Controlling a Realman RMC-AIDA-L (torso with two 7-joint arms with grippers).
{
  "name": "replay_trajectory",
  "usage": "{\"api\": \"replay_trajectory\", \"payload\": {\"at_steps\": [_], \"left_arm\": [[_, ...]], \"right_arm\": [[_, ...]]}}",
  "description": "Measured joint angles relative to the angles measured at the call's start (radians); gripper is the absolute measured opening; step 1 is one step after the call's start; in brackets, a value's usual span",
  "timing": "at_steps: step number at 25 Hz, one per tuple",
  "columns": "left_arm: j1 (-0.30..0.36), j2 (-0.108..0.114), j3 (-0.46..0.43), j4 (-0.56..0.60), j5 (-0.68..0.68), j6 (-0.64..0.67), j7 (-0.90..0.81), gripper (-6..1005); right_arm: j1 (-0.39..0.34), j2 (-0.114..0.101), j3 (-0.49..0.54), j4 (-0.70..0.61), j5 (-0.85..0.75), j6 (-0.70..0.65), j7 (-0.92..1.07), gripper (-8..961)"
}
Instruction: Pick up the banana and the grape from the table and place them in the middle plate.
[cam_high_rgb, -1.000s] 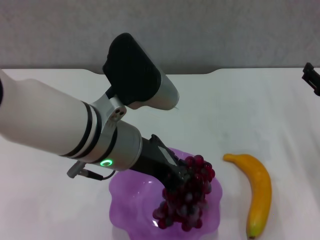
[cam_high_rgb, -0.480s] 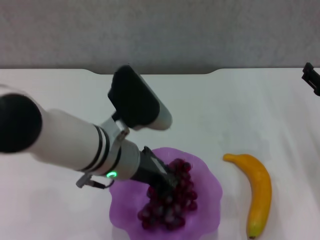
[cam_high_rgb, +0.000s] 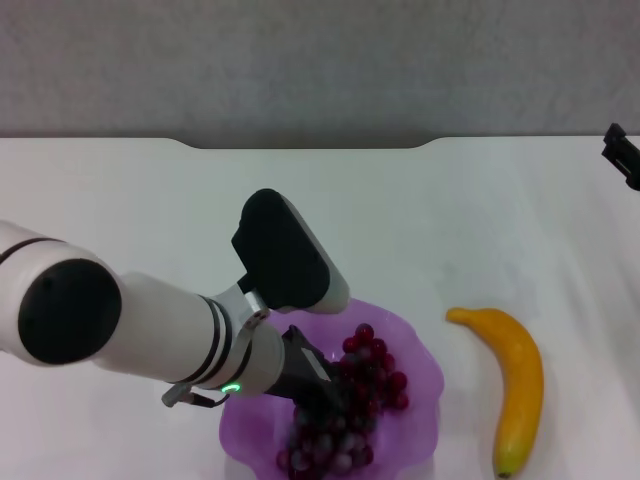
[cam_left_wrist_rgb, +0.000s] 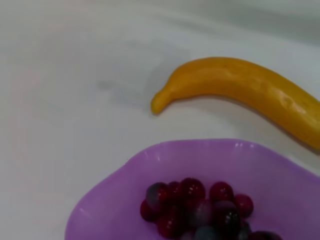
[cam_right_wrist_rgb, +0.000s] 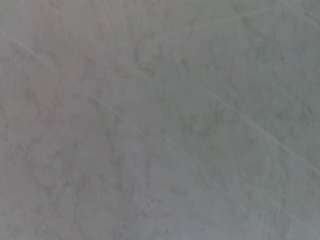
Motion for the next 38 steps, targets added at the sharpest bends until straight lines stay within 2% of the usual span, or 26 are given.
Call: {"api": "replay_trajectory", "payload": {"at_steps": [8, 14, 19, 31, 33, 36, 38], "left_arm": [[0.014, 0.001, -0.003, -0.015, 0.021, 0.035, -0.011, 148], [0.029, 0.0, -0.001, -0.047, 0.053, 0.048, -0.014, 275], [0.069, 0.003, -0.018, -0.123, 0.053, 0.048, -0.01, 556], [0.156, 0.006, -0.114, -0.34, 0.083, -0.026, 0.003, 829], [0.18, 0.004, -0.141, -0.367, 0.089, 0.003, 0.008, 903], [0.233, 0.004, -0.177, -0.402, 0.081, 0.099, 0.027, 902], [0.271, 0.003, -0.19, -0.413, 0.066, 0.208, 0.05, 901]], "right_arm": [[0.002, 0.0, 0.0, 0.007, 0.0, 0.0, 0.0, 865], [0.002, 0.0, 0.0, 0.007, 0.0, 0.0, -0.001, 865], [0.002, 0.0, 0.0, 0.01, 0.0, 0.008, -0.002, 865], [0.003, 0.0, -0.001, 0.02, 0.0, 0.012, -0.002, 864], [0.003, 0.0, -0.001, 0.02, 0.0, 0.012, -0.002, 864], [0.003, 0.0, -0.002, 0.02, 0.0, 0.012, -0.002, 864], [0.003, 0.0, -0.003, 0.02, 0.0, 0.012, -0.002, 864]]}}
